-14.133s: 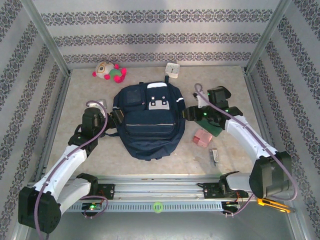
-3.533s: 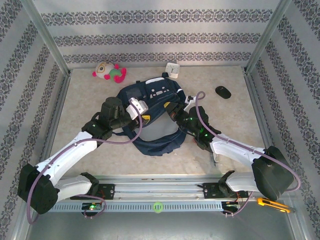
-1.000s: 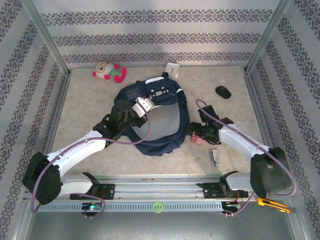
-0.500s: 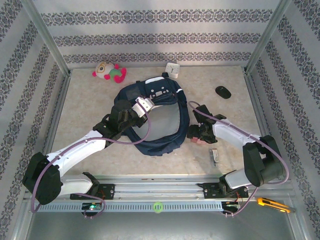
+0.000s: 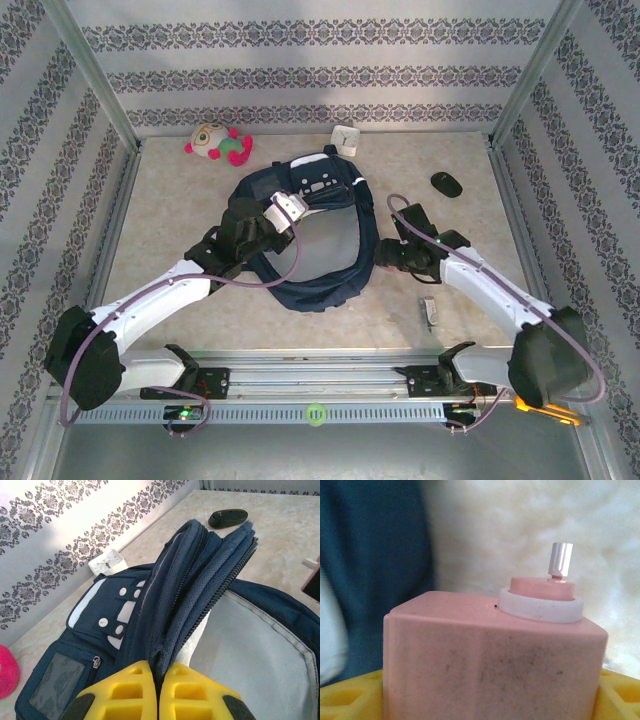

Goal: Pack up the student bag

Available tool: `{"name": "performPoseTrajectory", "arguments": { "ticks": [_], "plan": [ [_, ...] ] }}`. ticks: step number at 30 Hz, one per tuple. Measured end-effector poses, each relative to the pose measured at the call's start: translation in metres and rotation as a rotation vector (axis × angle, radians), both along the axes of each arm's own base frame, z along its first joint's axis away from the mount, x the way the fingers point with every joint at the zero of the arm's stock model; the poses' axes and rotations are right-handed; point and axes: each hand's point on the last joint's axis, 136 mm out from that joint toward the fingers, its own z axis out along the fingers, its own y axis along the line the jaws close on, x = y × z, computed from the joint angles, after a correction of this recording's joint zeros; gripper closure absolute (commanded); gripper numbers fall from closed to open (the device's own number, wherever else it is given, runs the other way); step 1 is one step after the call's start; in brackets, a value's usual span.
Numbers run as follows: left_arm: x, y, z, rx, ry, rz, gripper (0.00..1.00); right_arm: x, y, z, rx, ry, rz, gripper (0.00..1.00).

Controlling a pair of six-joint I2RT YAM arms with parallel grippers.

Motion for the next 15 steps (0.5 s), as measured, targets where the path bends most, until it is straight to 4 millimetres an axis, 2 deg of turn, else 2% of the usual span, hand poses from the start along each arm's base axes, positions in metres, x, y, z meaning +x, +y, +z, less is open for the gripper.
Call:
{"name": "performPoseTrajectory", "arguments": {
  "ticks": [4, 7, 10, 15],
  "plan": [
    [0.0, 0.0, 0.003, -0.009, 0.003, 0.004, 1.0, 0.011, 0.048, 0.041, 0.115, -0.12, 0.084, 0.31],
    [0.001, 0.0, 0.006, -0.014, 0.009, 0.011, 1.0, 0.015, 0.084, 0.058, 0.216, -0.17, 0.132, 0.32],
    [0.002, 0.001, 0.01, -0.02, 0.005, 0.018, 1.0, 0.018, 0.116, 0.059, 0.288, -0.177, 0.161, 0.32],
    [0.004, 0.002, 0.013, -0.026, 0.009, 0.025, 1.0, 0.024, 0.15, 0.036, 0.351, -0.121, 0.156, 0.3]
  ]
}}
